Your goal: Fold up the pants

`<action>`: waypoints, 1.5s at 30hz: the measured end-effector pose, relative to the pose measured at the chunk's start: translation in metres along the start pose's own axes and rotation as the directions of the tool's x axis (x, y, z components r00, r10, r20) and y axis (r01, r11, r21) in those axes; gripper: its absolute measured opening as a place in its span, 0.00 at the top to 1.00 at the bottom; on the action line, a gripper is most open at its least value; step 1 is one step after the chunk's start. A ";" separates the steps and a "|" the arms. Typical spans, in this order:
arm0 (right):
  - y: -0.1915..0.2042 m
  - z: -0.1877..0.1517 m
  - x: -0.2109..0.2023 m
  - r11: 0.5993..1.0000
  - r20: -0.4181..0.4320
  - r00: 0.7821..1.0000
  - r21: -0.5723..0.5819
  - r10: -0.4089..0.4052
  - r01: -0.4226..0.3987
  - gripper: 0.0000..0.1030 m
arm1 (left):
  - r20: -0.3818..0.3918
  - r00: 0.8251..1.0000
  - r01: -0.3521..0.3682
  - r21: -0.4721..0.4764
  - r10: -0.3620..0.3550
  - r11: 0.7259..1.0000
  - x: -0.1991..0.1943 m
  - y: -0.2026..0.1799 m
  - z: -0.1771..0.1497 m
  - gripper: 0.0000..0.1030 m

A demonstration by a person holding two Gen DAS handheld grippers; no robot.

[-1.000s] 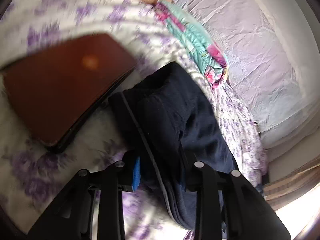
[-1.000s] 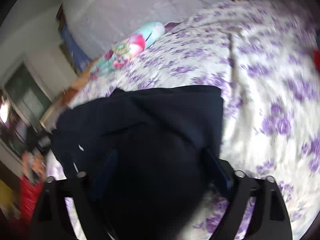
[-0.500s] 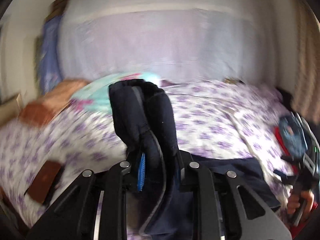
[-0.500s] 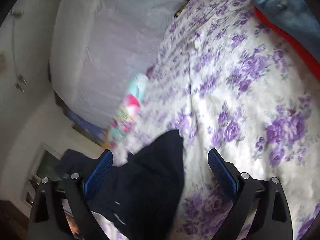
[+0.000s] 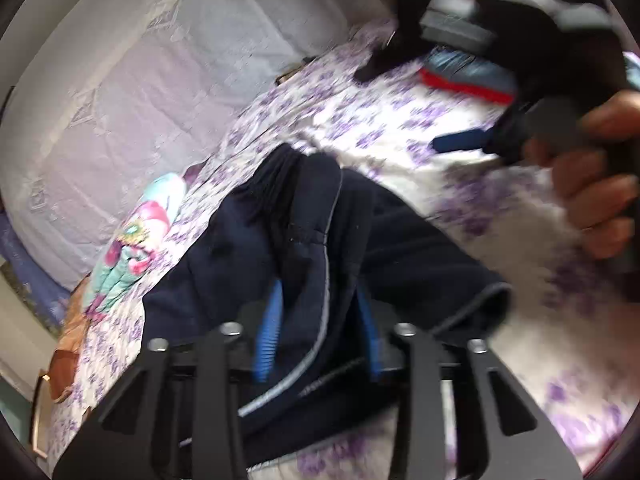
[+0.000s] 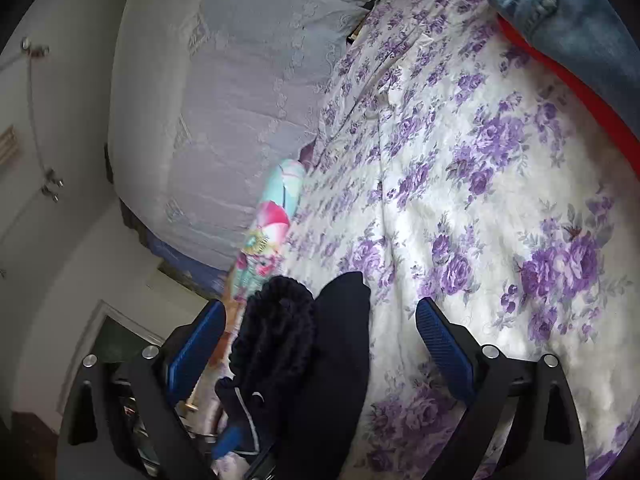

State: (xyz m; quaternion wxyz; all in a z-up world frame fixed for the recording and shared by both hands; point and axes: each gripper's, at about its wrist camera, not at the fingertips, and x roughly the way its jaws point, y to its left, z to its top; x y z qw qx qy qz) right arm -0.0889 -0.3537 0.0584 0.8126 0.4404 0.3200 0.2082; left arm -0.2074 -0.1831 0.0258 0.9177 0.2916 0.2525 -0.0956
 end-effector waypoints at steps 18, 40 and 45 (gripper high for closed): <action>0.050 -0.025 0.078 0.979 -0.308 0.948 -0.204 -0.077 0.013 0.22 | 0.059 0.997 -0.051 -0.108 0.057 0.993 -0.030 0.037 -0.023 0.14; 0.094 -0.007 -0.042 0.914 0.026 0.993 -0.390 -0.115 0.116 0.44 | -0.089 0.996 -0.058 -0.434 0.021 0.899 -0.004 0.110 -0.039 0.05; 0.135 -0.031 0.026 0.816 -0.176 0.975 -0.578 -0.137 0.010 0.55 | -0.034 0.999 0.016 -0.473 -0.036 0.881 -0.004 0.122 -0.023 0.05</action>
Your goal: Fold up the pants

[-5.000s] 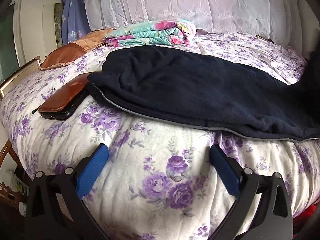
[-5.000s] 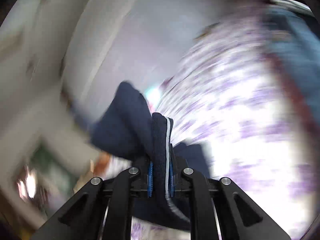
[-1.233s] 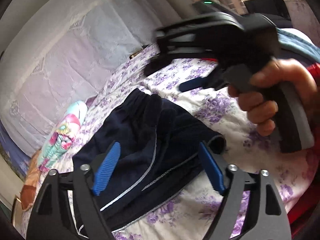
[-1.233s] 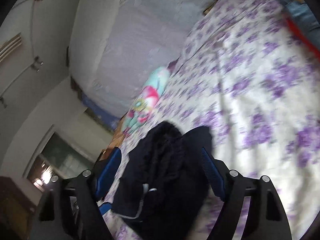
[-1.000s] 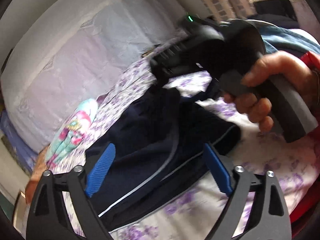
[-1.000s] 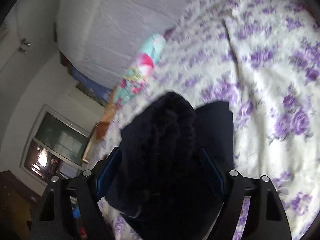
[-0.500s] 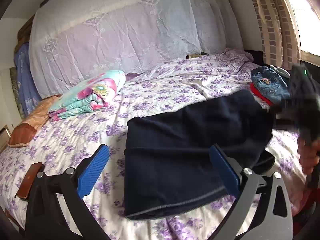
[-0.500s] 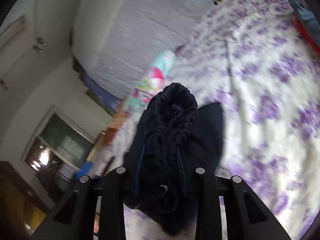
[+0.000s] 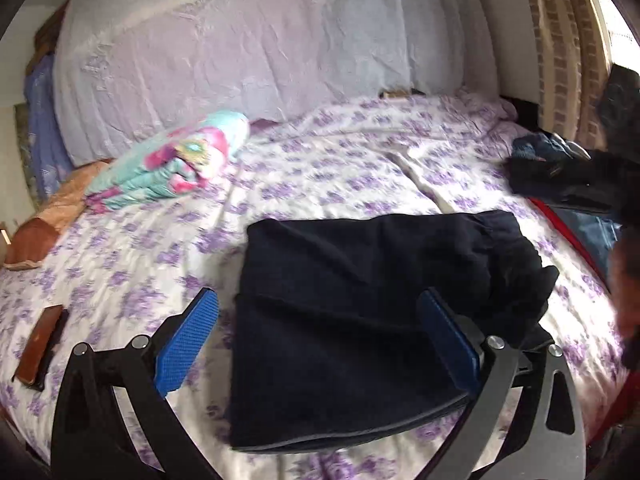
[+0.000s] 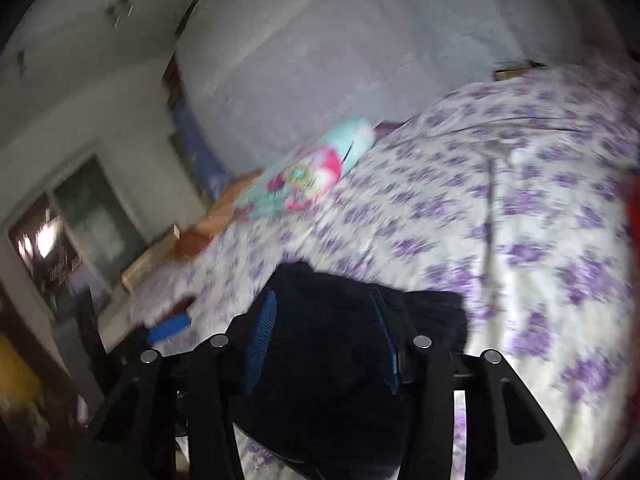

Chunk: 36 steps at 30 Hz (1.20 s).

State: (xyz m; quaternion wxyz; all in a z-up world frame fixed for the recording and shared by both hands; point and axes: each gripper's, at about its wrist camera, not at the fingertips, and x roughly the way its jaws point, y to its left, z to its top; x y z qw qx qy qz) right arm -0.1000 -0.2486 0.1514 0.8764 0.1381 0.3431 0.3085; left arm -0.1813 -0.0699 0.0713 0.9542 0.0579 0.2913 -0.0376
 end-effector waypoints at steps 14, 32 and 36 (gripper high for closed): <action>0.005 0.010 0.033 1.000 -0.077 0.997 0.020 -0.012 0.014 0.94 | -0.164 0.977 0.062 -0.394 -0.137 0.917 0.046 0.079 -0.056 0.04; 0.020 0.049 0.191 0.983 -0.250 0.966 0.154 -0.061 0.102 0.34 | -0.170 0.978 0.049 -0.359 -0.117 0.932 0.040 0.074 -0.078 0.04; 0.032 0.051 0.109 0.997 -0.147 0.988 0.052 -0.050 0.058 0.05 | -0.176 0.977 0.056 -0.346 -0.123 0.937 0.042 0.077 -0.073 0.04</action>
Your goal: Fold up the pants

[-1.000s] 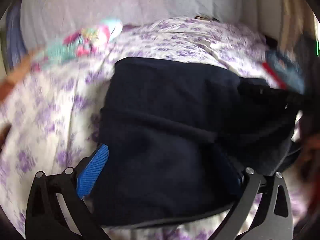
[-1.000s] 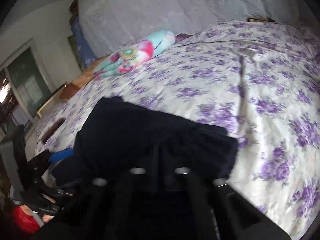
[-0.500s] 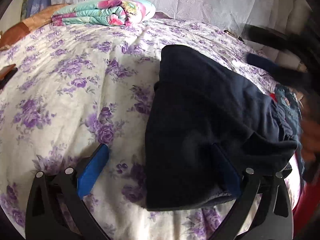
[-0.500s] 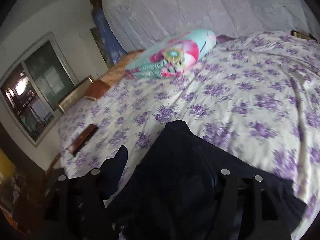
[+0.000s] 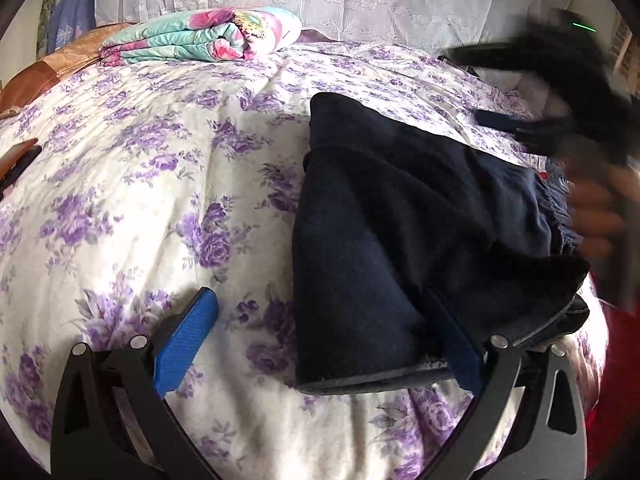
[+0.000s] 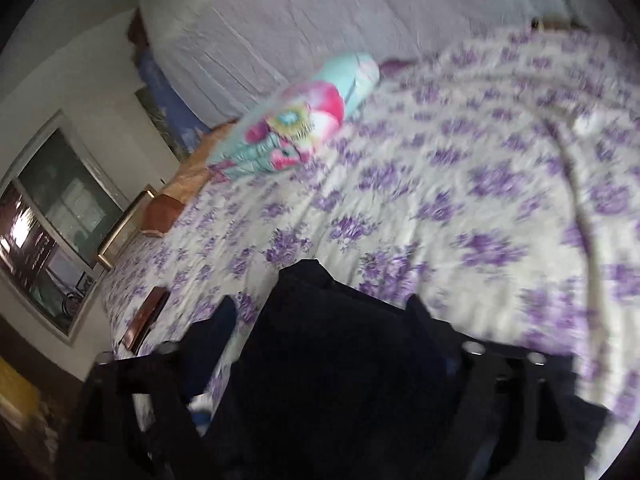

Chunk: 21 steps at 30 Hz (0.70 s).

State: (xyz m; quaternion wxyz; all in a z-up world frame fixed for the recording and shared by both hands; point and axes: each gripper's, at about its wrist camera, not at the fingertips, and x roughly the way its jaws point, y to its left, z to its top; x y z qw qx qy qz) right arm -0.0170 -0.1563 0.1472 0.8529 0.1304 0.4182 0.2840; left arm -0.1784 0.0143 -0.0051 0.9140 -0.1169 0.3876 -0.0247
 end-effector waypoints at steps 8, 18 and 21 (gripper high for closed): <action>-0.040 -0.050 -0.087 0.927 0.176 0.928 -0.133 -0.327 0.352 0.04 | 0.106 0.979 -0.192 0.158 0.176 0.969 -0.007 -0.035 0.028 0.04; -0.110 -0.086 -0.053 0.969 0.040 0.975 0.125 -0.218 0.212 0.03 | 0.123 0.961 -0.267 0.186 0.247 0.946 0.013 -0.048 0.022 0.04; -0.088 -0.092 -0.069 0.978 0.139 0.969 0.039 -0.206 0.203 0.03 | 0.131 0.958 -0.274 0.183 0.253 0.944 0.012 -0.048 0.022 0.04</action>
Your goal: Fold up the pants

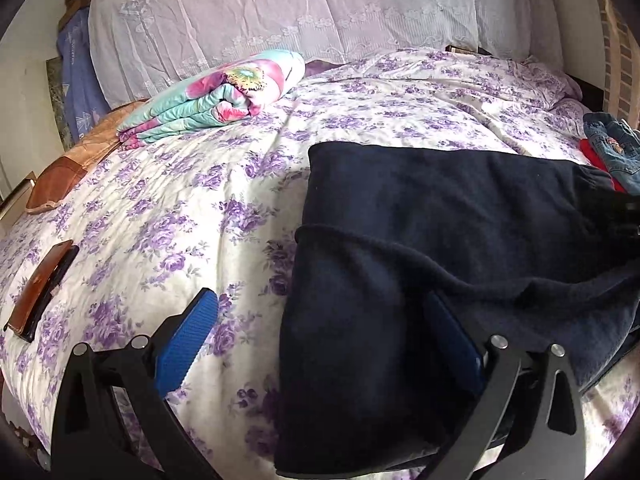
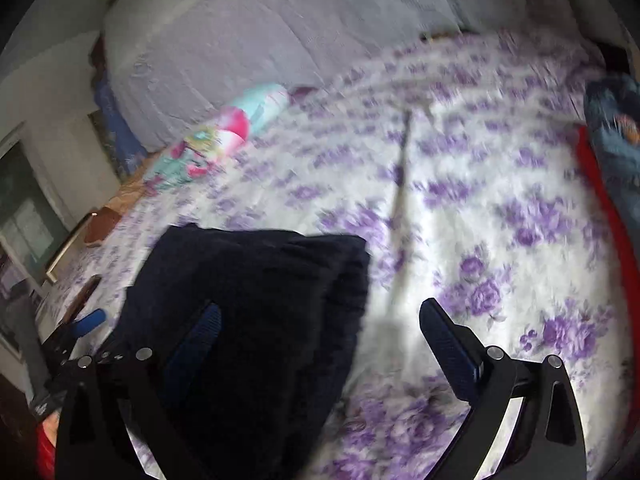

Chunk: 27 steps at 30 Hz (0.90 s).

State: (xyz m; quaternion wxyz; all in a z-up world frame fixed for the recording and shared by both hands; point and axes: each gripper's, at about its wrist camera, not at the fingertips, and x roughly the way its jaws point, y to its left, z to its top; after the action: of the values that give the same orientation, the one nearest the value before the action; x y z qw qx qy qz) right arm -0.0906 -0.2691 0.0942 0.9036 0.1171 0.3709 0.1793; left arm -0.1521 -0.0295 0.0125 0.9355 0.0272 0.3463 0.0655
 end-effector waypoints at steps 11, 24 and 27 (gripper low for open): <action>-0.010 -0.018 0.009 0.988 -0.140 0.983 0.118 0.116 -0.100 0.03 | -0.011 0.999 0.035 -0.030 -0.035 0.999 0.002 0.006 0.000 0.04; -0.011 -0.019 0.009 0.986 -0.140 0.982 0.126 0.127 -0.110 0.03 | -0.056 0.981 0.175 -0.148 -0.185 0.973 0.013 0.026 -0.003 0.04; -0.011 -0.019 0.009 0.986 -0.141 0.982 0.126 0.127 -0.109 0.03 | -0.051 0.983 0.168 -0.139 -0.176 0.976 0.013 0.025 -0.003 0.04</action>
State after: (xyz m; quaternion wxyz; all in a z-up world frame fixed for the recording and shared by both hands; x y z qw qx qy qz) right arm -0.0955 -0.2738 0.0708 0.8528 0.1782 0.4394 0.2189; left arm -0.1470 -0.0026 0.0044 0.9259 -0.0679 0.3715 0.0082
